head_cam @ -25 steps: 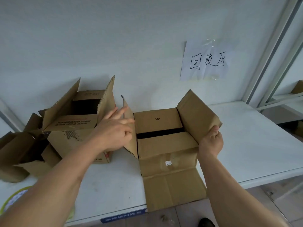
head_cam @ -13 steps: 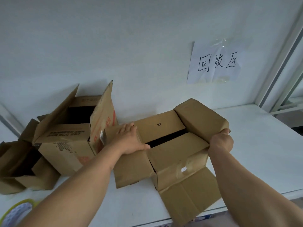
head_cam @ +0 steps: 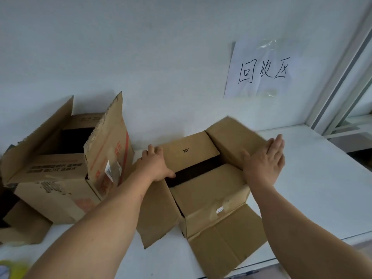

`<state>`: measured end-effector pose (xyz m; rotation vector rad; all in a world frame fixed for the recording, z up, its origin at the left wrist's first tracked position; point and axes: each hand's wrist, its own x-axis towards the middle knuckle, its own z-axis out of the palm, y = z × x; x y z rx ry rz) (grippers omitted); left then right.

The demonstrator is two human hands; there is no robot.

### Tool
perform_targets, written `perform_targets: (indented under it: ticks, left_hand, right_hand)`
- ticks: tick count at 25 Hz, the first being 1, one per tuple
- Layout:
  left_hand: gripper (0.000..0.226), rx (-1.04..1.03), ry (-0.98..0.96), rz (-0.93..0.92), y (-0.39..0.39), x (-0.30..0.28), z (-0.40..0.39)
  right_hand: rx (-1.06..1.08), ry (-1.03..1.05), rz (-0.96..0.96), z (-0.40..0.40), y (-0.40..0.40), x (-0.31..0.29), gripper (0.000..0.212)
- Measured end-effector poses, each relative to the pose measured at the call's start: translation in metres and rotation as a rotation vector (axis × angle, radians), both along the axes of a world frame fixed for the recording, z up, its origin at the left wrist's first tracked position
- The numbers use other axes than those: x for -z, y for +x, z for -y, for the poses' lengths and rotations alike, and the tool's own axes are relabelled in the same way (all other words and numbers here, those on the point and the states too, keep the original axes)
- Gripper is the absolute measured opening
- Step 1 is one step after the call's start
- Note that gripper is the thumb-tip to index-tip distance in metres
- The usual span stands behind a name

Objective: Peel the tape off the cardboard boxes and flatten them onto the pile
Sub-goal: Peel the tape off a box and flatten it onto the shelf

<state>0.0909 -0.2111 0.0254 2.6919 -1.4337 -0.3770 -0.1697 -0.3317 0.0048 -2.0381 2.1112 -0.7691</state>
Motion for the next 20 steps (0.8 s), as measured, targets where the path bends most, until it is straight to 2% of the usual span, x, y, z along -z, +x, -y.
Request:
perform_targets:
  ticks: [2, 4, 5, 7, 10, 14, 17, 20]
  left_hand:
    - [0.115, 0.023, -0.035, -0.034, 0.000, 0.000, -0.008]
    - [0.109, 0.037, -0.075, -0.080, 0.001, 0.000, -0.014]
    - [0.105, 0.037, -0.112, -0.110, 0.002, -0.001, -0.016]
    - [0.099, 0.016, -0.227, -0.188, 0.003, -0.005, -0.016]
    - [0.092, -0.143, -0.366, -0.270, 0.009, -0.007, -0.005]
    - [0.075, -0.318, -0.457, -0.126, 0.009, 0.005, 0.011]
    - [0.066, -0.356, -0.500, -0.098, 0.008, 0.014, 0.017]
    - [0.058, -0.370, -0.623, -0.191, 0.013, 0.027, 0.013]
  right_hand:
    - [-0.105, 0.001, -0.078, 0.000, 0.001, -0.002, 0.064]
    - [-0.364, -0.004, -0.213, 0.001, 0.002, -0.007, 0.038]
    - [-0.497, 0.018, -0.273, 0.001, 0.003, -0.011, 0.035]
    - [-0.700, 0.081, -0.364, 0.001, 0.006, -0.018, 0.038]
    - [-0.924, 0.154, -0.555, 0.003, 0.014, -0.018, 0.060]
    - [-0.987, 0.246, -0.610, 0.006, 0.015, -0.013, 0.078]
    - [-0.970, 0.186, -0.514, 0.005, 0.013, -0.013, 0.073]
    - [-0.884, -0.099, -0.077, 0.001, 0.009, -0.014, 0.057]
